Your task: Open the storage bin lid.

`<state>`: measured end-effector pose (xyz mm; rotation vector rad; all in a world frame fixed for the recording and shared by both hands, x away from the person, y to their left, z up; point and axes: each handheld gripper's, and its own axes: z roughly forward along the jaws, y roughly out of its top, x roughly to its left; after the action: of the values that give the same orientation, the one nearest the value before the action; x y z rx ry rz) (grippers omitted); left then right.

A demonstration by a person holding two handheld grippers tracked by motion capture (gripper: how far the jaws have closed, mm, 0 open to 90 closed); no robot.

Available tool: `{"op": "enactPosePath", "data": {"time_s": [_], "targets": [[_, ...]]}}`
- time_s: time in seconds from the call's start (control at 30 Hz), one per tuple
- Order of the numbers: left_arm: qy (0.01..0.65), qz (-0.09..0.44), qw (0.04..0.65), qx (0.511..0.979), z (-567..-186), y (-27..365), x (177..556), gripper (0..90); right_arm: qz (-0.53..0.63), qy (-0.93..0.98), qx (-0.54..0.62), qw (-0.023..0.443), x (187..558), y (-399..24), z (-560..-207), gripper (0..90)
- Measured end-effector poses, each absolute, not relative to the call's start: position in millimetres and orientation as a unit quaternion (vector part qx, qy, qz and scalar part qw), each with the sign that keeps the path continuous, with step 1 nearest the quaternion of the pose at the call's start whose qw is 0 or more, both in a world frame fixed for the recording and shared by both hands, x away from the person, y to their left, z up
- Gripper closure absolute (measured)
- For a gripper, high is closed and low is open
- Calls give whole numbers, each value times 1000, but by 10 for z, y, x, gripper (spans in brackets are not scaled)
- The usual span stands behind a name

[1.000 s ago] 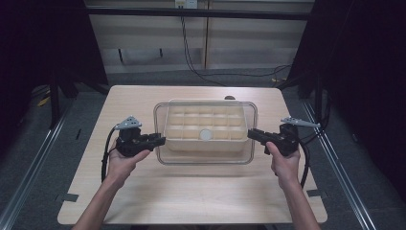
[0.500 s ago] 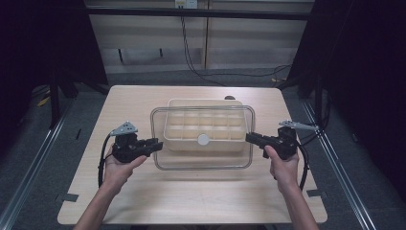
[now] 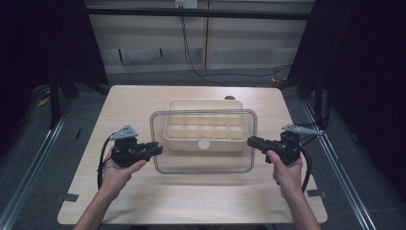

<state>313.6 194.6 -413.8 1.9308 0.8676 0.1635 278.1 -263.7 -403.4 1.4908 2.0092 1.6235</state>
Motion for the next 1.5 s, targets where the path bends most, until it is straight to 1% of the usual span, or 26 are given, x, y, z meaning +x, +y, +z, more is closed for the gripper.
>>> {"op": "enactPosePath", "data": {"time_s": [0.57,0.73,1.5], "targets": [[351,61,478,803,-4165,1954,3009,683,538,677,497,75,2635,-2635,-4049,736],[357,60,480,799,-4208,1950,2962,683,537,678,496,74,2595,-2636,-4069,737],[348,51,464,813,-4230,2002,2777,683,530,682,501,54,2362,-2601,-4193,739]]}}
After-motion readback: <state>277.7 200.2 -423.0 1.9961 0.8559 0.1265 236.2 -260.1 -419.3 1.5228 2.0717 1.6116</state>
